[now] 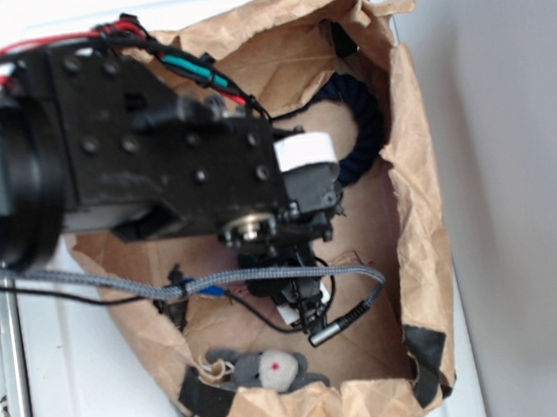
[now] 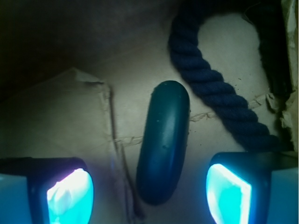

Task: Grab the plastic pickle.

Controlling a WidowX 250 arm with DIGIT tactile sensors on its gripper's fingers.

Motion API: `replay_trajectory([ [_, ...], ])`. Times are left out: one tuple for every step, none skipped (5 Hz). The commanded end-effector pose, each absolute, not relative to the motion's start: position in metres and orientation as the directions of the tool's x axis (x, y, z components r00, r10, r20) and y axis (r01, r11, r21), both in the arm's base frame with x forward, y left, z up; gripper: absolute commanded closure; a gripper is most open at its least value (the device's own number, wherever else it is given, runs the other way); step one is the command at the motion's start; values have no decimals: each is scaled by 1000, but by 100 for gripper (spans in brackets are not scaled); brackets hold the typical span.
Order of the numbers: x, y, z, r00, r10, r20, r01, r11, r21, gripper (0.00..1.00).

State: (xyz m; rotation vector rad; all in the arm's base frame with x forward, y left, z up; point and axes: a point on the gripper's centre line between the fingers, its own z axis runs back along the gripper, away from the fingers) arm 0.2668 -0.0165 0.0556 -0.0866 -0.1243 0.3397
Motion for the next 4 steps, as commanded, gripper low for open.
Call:
replay_trajectory([
  [272,-13,55,841,527,125,-523,850,-64,0],
  [282,-18,51,778,622,90,-619,783,-61,0],
  [286,-22,41,776,616,133,-613,787,-68,0],
  [290,-15,39,786,601,144,-594,799,-96,0],
])
